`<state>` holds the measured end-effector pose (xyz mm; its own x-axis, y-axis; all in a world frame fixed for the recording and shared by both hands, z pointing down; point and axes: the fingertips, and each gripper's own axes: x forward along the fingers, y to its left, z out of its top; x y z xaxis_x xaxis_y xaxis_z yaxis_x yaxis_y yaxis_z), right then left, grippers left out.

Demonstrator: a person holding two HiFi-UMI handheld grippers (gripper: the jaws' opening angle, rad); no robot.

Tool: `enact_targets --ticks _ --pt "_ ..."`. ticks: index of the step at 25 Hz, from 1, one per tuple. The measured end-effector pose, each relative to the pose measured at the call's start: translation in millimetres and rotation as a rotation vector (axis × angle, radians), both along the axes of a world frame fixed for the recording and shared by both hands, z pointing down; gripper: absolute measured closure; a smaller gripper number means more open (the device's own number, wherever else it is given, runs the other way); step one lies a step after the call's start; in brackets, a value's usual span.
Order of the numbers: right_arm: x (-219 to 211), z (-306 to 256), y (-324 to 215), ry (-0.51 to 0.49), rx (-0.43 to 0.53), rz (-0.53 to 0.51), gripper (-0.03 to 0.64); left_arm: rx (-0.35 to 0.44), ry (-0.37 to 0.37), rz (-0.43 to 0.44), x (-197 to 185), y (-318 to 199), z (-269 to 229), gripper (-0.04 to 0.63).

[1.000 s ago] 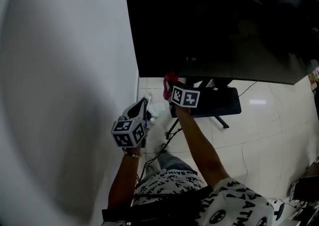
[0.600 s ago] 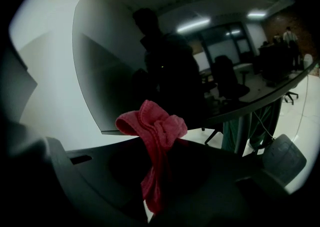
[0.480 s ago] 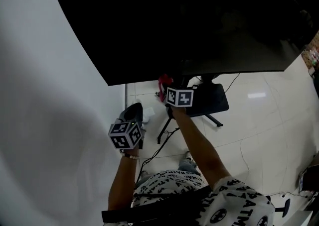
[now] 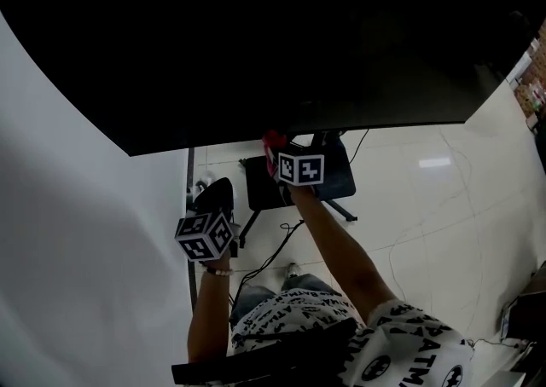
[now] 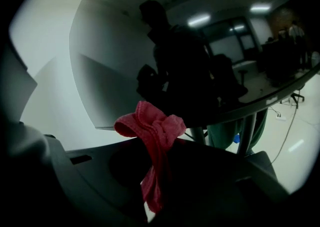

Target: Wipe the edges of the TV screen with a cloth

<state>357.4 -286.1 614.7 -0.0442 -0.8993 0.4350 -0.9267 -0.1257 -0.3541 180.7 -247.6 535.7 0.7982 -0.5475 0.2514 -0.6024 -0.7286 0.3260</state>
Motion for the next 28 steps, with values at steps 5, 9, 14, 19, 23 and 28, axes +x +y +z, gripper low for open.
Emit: enact_targets --ticks 5,9,14,19,23,28 --pt "48 -2 30 -0.005 -0.003 0.067 0.538 -0.023 -0.005 0.057 31 26 4 0.604" --pt "98 1 60 -0.026 -0.013 0.142 0.538 -0.037 -0.008 0.122 62 45 12 0.604" --pt "157 2 90 0.008 -0.029 0.192 0.538 -0.031 -0.035 0.185 101 70 16 0.604" --pt "198 6 114 0.012 -0.03 0.175 0.539 -0.048 -0.052 0.195 148 94 26 0.604" --pt "243 0 142 -0.01 -0.028 0.139 0.54 -0.046 -0.044 0.167 202 116 21 0.604" --pt "306 -6 182 -0.125 -0.037 0.109 0.54 -0.047 -0.03 0.146 285 152 17 0.604"
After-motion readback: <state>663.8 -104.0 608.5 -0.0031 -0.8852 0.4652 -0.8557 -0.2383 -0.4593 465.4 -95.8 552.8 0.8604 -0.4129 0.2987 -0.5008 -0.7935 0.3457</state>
